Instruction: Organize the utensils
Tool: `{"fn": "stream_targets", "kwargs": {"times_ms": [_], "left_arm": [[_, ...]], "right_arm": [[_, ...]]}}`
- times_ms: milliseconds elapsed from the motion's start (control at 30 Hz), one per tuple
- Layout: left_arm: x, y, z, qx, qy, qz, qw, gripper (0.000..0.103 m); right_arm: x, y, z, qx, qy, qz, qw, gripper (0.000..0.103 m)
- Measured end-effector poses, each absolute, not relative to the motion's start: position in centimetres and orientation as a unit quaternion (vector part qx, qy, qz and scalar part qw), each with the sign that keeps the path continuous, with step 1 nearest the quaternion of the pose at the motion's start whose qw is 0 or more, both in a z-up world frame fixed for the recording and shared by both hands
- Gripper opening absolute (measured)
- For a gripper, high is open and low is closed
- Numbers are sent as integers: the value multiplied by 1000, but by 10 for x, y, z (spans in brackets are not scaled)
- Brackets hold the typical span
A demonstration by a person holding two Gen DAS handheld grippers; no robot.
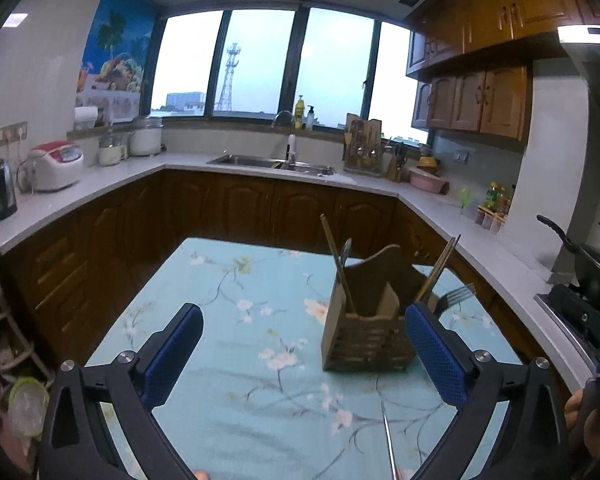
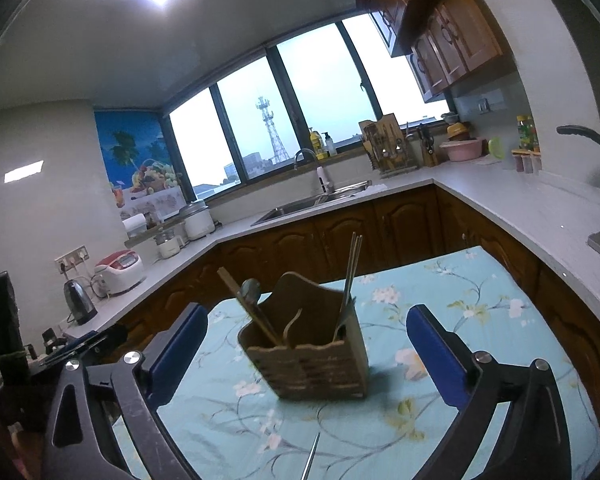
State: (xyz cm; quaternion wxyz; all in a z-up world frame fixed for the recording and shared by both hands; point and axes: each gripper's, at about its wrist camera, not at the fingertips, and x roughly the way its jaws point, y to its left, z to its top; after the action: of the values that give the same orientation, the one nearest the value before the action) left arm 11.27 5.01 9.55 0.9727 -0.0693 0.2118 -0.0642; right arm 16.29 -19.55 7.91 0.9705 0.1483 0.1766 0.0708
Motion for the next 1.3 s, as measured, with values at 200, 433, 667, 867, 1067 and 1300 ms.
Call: {"fn": "stream_targets", "kwargs": {"times_ms": [200,433,667,867,1067,1300], "left_arm": [[84,57,98,-80,218,-65,971,102],[46,64,91,-79,212,-63,972,102],[14,66,92,-64,210,-71,973,102],[-17,73,100,-65,187,-69,978,102],[-37,72,84,-43,165,-49,984,102],[-35,64,60,-13,173,-34,984,102]], "right_arm": [[136,-190,76,146,183,69,970,102],[98,-181,63,125,183,56,974,102],[74,-173,60,95,192,45,976,102],[47,-163,87,47,143,32,988,103],[24,-148,84,11,101,26,994,103],[30,-147,50,35,129,27,991,103]]}}
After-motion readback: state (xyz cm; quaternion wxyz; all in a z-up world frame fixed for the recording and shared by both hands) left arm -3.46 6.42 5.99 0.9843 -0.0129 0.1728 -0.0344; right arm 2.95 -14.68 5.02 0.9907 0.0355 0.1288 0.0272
